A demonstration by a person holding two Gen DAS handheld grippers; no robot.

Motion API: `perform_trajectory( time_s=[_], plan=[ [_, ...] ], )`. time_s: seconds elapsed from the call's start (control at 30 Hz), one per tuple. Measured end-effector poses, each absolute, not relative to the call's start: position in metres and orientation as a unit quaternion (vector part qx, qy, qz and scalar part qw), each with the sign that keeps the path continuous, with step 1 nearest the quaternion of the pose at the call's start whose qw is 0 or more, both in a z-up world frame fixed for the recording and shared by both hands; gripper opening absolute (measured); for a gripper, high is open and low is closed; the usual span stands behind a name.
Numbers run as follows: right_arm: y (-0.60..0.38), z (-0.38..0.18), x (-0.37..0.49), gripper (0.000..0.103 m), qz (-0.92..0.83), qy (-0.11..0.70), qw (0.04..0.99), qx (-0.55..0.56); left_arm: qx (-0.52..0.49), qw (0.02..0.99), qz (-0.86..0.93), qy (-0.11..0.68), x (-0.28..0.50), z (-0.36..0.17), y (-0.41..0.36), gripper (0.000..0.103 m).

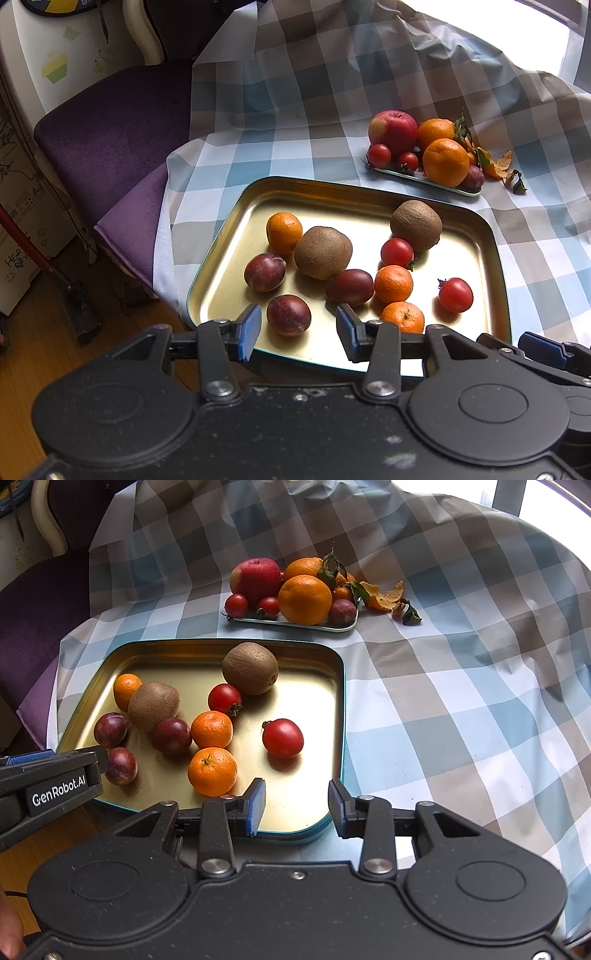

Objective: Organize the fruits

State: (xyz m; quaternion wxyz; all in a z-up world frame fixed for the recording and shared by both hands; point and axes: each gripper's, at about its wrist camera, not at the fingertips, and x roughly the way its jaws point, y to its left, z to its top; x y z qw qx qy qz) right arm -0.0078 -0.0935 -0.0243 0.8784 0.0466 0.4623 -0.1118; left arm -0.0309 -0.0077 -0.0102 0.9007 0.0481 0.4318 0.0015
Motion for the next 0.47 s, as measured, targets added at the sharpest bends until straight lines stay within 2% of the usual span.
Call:
perform_trajectory(
  time_s=[0.47],
  plan=[
    [-0.0952,-0.0247,-0.0099,0.046,-0.112,0.462,0.879,0.046,0.051,0.900,0.002,0.433,-0.0308,-0.0104,-0.0095,0.045]
  ],
)
